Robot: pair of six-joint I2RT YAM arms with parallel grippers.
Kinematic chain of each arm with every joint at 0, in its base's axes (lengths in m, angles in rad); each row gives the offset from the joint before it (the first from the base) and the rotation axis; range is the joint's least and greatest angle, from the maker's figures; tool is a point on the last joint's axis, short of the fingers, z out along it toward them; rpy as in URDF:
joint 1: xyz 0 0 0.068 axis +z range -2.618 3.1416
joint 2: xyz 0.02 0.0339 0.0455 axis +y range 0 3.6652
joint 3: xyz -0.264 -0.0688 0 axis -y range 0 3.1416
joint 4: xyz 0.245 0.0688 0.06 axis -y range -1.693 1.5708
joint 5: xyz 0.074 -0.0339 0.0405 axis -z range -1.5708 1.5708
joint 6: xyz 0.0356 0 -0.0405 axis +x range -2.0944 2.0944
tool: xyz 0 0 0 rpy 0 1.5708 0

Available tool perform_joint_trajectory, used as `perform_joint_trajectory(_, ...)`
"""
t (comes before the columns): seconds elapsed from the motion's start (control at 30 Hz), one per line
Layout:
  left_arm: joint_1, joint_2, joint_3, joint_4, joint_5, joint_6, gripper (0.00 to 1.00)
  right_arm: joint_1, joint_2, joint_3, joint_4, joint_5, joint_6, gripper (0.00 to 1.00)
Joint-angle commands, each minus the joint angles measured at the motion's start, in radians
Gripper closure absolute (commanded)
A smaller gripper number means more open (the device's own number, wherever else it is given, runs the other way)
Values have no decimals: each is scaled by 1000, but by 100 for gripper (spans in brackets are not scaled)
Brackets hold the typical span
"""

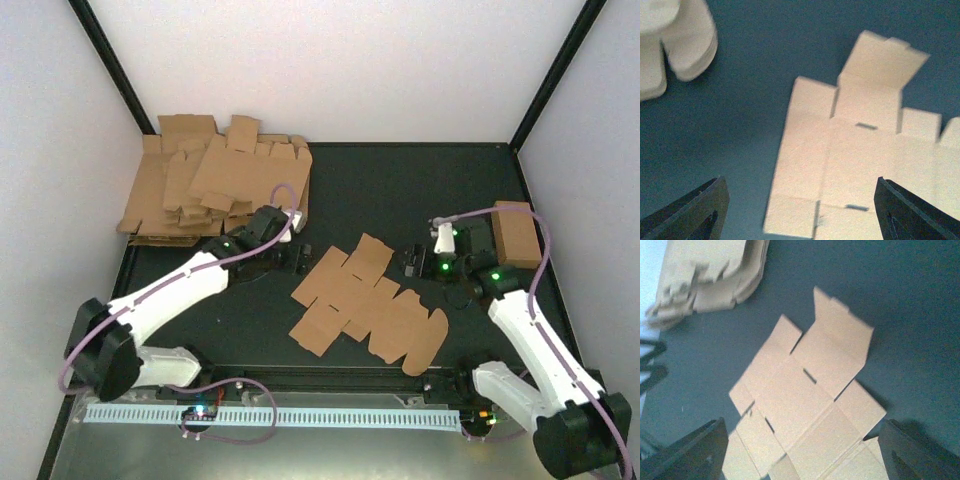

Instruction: Fold the paper box

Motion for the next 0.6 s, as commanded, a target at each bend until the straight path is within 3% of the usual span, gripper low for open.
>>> perform_joint_trajectory(0.0, 95, 88, -31, -27, 127, 18, 19, 3, 68, -113, 135, -239, -2, 17)
perform_joint_trajectory(0.43, 163, 330, -67, 72, 257, 59, 26, 34, 358, -281, 401, -379, -13, 42)
perform_joint_trajectory(0.57, 163, 406, -43, 78, 311, 77, 29, 43, 411, -306, 451, -390, -8, 59)
